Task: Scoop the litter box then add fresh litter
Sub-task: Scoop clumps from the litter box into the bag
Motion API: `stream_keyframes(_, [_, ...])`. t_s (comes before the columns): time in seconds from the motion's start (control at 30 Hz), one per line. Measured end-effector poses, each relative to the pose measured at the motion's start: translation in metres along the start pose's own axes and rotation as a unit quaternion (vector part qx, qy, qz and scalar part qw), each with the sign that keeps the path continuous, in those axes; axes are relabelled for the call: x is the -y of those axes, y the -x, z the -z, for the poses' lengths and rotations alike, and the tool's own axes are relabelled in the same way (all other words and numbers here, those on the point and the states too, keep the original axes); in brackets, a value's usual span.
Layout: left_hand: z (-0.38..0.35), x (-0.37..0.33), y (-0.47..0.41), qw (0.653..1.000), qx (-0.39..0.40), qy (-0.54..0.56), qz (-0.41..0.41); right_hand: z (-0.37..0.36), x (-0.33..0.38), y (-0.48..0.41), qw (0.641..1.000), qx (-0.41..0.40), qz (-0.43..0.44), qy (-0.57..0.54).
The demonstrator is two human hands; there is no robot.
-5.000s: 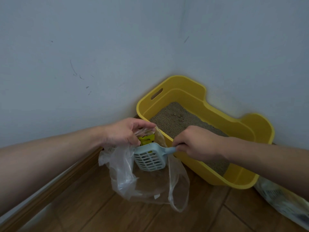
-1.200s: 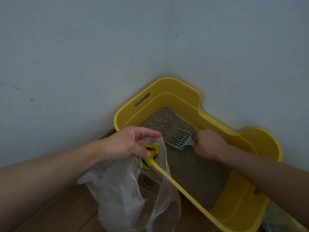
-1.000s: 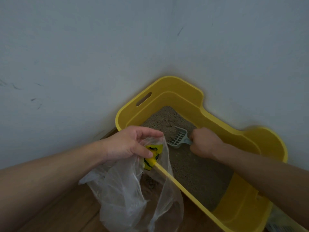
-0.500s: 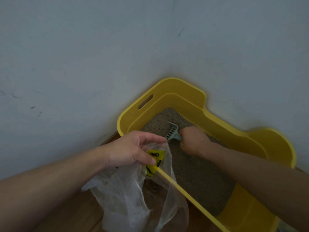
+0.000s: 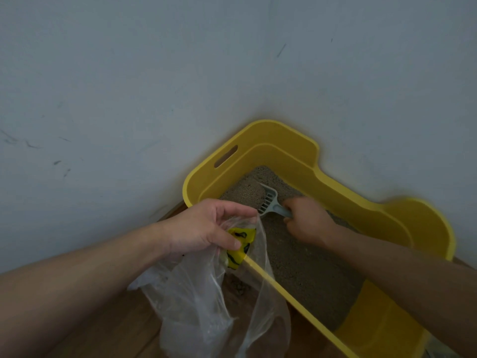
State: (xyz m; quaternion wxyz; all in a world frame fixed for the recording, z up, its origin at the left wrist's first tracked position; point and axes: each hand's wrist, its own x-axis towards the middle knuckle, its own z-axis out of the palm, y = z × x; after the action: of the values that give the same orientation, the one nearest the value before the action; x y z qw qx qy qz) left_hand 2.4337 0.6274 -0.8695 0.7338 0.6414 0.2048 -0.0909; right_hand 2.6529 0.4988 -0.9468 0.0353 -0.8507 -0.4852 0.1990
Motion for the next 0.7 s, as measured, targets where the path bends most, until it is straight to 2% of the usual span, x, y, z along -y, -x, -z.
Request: stream_keyframes(0.7, [0.009,-0.006,0.031,0.998,-0.028,-0.056,-0.003,0.036,0.001,0.060,0.999,-0.030,0.022,-0.009])
